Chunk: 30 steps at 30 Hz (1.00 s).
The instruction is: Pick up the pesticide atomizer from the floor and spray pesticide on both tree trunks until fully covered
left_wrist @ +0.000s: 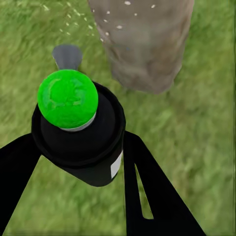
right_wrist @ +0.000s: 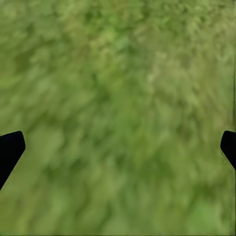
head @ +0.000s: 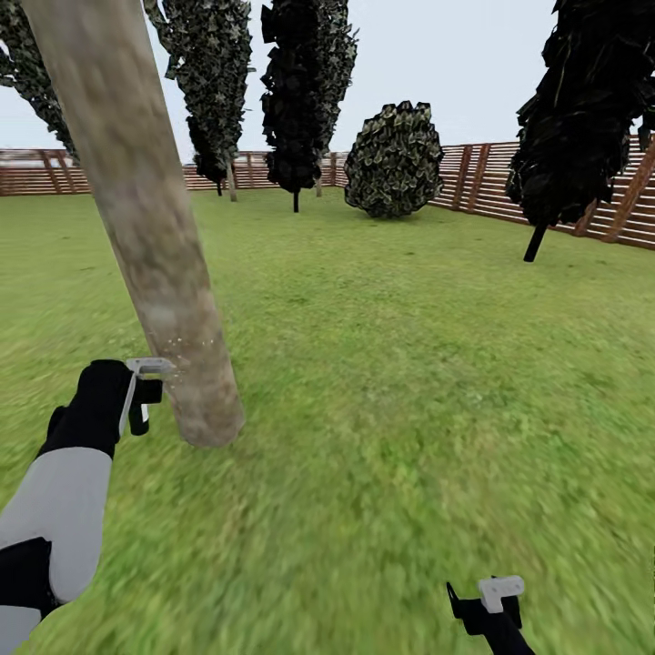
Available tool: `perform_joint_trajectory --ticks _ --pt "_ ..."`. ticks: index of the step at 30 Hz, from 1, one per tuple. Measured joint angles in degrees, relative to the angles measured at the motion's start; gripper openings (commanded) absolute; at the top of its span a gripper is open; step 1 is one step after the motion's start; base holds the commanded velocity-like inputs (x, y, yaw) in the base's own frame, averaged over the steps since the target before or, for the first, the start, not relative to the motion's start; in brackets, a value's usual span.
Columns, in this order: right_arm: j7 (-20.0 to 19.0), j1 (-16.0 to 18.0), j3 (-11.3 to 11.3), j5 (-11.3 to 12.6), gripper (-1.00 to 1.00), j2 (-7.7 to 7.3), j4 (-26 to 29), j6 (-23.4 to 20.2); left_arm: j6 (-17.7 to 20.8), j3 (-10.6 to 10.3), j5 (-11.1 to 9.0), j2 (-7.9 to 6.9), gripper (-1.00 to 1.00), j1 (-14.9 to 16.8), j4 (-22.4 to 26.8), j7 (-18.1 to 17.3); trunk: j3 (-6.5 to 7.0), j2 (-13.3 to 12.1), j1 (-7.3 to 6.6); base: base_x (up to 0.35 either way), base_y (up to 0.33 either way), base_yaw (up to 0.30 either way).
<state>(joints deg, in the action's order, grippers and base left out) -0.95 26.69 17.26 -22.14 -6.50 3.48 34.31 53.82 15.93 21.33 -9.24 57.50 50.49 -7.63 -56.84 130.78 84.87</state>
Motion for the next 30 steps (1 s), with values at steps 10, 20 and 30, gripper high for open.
perform_joint_trajectory --ticks 10,20,30 --pt "0.00 0.00 0.00 0.00 1.00 0.00 0.00 0.00 -0.09 0.25 0.64 2.24 -1.00 -0.02 -0.26 0.21 0.00 0.00 0.01 0.144 -0.212 0.002" --pt "0.00 0.01 0.00 0.00 1.00 0.04 -0.01 0.01 -0.84 0.28 -0.84 2.30 -1.00 -5.49 -0.89 0.24 0.00 0.00 0.00 -0.029 -0.244 0.074" --pt "0.00 0.00 0.00 0.00 1.00 0.03 0.00 0.04 -1.83 4.07 0.38 0.50 -1.00 -6.94 -0.76 -0.22 0.00 0.00 -0.02 0.230 -0.195 0.202"
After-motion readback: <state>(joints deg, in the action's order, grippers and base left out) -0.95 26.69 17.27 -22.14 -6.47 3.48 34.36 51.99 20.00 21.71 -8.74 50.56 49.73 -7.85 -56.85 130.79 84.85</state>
